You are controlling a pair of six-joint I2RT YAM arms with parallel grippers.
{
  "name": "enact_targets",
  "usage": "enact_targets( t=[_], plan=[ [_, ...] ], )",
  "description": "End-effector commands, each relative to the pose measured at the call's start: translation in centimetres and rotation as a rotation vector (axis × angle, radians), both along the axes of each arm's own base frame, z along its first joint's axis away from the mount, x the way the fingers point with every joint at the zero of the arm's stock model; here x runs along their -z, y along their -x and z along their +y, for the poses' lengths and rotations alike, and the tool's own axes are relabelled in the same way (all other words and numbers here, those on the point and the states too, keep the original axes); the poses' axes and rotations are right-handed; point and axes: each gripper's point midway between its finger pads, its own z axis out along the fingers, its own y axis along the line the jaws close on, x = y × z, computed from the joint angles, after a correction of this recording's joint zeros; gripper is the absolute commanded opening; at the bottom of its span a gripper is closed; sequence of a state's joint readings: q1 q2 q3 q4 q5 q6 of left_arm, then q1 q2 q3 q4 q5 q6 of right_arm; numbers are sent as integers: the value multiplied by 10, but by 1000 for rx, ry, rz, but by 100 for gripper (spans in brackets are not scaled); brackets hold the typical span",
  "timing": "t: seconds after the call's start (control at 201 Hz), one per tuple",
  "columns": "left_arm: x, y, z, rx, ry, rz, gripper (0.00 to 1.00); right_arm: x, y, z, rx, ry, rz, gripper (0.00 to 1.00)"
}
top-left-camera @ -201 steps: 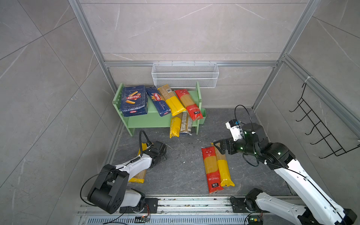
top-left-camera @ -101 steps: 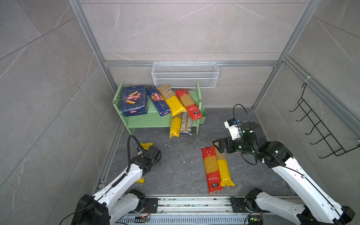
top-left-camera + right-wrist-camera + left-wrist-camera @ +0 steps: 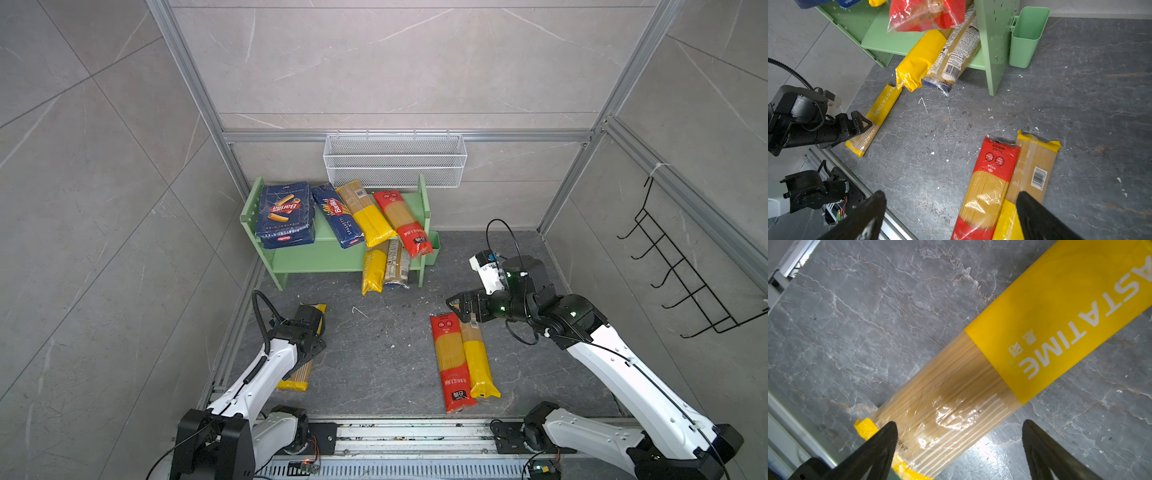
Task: Arrange pasta packages on shelves
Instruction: Rotate the pasta bag at the middle-left of the table.
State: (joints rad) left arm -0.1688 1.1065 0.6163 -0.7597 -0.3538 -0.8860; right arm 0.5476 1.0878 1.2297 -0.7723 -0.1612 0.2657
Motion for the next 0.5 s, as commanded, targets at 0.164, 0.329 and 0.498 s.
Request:
enact_targets(
  t=[0.164,0.329,0.498],
  plan=[
    [12,-17,-2,25,79,45,100,-3,-9,0,-4,4,-13,99],
    [21,-21,-12,35,141,37,99,-4,-7,-6,13,10,-18,99],
    [26,-17,-17,42,170,52,98,-3,-4,-12,29,19,-11,100]
  ],
)
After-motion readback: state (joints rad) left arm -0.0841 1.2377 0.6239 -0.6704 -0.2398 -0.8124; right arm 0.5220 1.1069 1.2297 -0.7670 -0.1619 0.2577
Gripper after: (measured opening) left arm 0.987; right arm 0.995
